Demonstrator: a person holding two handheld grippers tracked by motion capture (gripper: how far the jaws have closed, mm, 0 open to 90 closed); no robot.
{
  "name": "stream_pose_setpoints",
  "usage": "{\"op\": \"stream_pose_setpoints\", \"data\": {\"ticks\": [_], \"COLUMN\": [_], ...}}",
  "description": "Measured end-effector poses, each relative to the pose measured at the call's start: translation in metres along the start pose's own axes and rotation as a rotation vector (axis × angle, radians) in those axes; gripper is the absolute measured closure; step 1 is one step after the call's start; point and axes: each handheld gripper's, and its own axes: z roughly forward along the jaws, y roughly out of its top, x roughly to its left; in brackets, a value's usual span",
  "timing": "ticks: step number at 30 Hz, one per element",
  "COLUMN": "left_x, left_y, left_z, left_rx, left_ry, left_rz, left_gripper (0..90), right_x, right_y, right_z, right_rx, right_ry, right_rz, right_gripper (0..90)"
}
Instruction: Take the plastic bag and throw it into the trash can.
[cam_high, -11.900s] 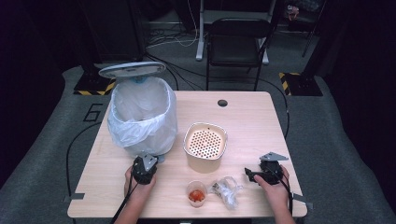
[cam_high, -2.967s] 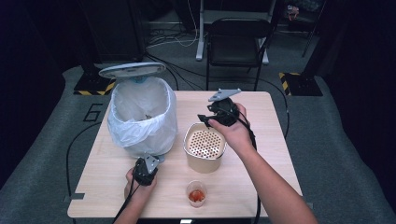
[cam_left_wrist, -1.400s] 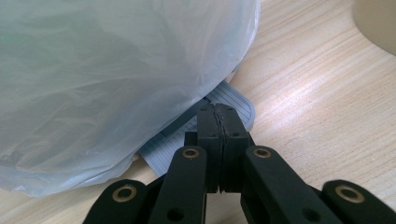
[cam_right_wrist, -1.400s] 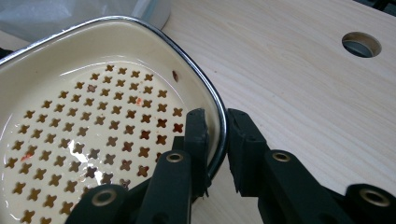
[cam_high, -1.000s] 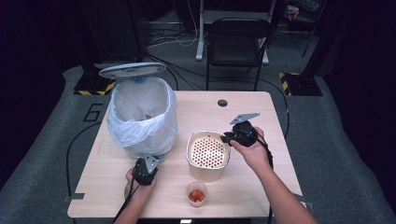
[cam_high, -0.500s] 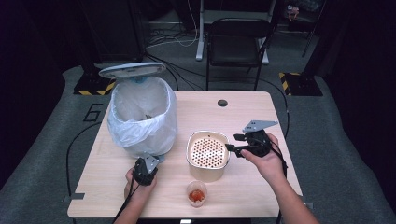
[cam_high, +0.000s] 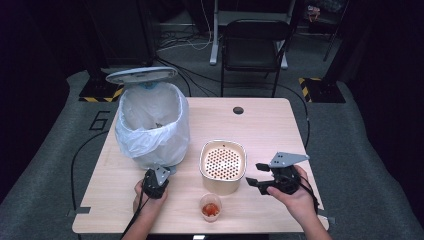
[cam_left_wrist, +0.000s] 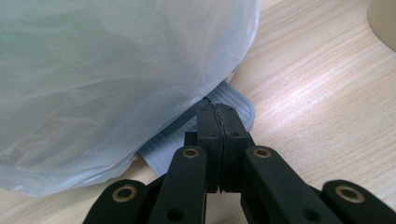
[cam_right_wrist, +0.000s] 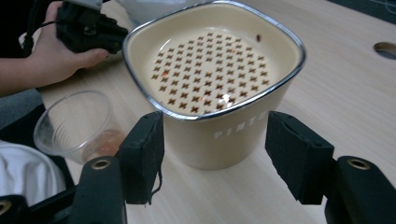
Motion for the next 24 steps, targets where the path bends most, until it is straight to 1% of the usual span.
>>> {"op": "stream_pose_setpoints", "data": {"ticks": [1,2,3,4,6,7,8,9,10,11,12,13,15,16,18,19,20,21,22,23,24], "left_x": [0.0,0.0,0.001,0.0,0.0,0.0,0.0,0.0,0.0,0.0,0.0,0.0,-0.001,-0.001,0.0,-0.001,0.0,0.0,0.0,0.0,0.0], "left_y": [0.0,0.0,0.0,0.0,0.0,0.0,0.0,0.0,0.0,0.0,0.0,0.0,0.0,0.0,0.0,0.0,0.0,0.0,0.0,0.0,0.0], "left_z": [0.0,0.0,0.0,0.0,0.0,0.0,0.0,0.0,0.0,0.0,0.0,0.0,0.0,0.0,0.0,0.0,0.0,0.0,0.0,0.0,0.0], "left_rx": [0.001,0.0,0.005,0.004,0.0,0.001,0.001,-0.001,0.001,0.0,0.0,-0.003,0.0,0.0,-0.001,0.0,0.005,0.004,0.004,0.004,0.004], "left_ry": [0.0,0.0,-0.008,-0.004,-0.001,-0.003,-0.003,0.002,0.0,-0.001,-0.001,0.002,0.001,-0.001,0.002,0.003,0.001,0.001,-0.001,-0.001,-0.001], "left_rz": [0.0,-0.001,-0.001,0.0,-0.001,-0.004,-0.004,0.0,-0.002,-0.002,-0.002,-0.003,-0.001,-0.003,0.0,-0.001,0.006,0.008,0.005,0.005,0.004], "left_gripper": [89.3,89.3,89.3,89.3,89.2,89.2,89.2,89.2,89.2,89.3,89.2,89.2,89.2,89.2,89.2,89.3,89.3,89.2,89.2,89.2,89.2], "right_x": [0.005,0.005,0.006,0.01,0.012,0.015,0.015,0.018,0.02,0.022,0.022,0.027,0.029,0.033,0.036,0.04,0.04,0.045,0.047,0.047,0.05], "right_y": [-0.007,-0.007,-0.01,-0.017,-0.019,-0.024,-0.024,-0.027,-0.029,-0.03,-0.03,-0.033,-0.035,-0.037,-0.038,-0.04,-0.04,-0.041,-0.041,-0.041,-0.041], "right_z": [0.004,0.004,0.006,0.012,0.015,0.021,0.021,0.026,0.028,0.03,0.03,0.033,0.034,0.037,0.039,0.042,0.042,0.046,0.048,0.048,0.05], "right_rx": [0.009,0.009,0.013,0.022,0.029,0.038,0.038,0.038,0.036,0.035,0.035,0.041,0.04,0.038,0.039,0.041,0.041,0.049,0.046,0.046,0.05], "right_ry": [0.007,0.007,0.018,0.034,0.041,0.057,0.057,0.068,0.079,0.09,0.09,0.104,0.108,0.121,0.124,0.135,0.135,0.159,0.165,0.165,0.174], "right_rz": [0.002,0.002,-0.004,-0.004,0.0,-0.005,-0.005,-0.015,-0.014,-0.019,-0.019,-0.023,-0.025,-0.027,-0.034,-0.045,-0.045,-0.05,-0.059,-0.059,-0.059], "right_gripper": [37.0,37.0,37.0,36.3,36.1,35.3,35.3,34.7,34.4,33.7,33.7,32.5,31.9,31.3,30.3,26.1,26.1,23.4,22.4,22.4,21.5]}}
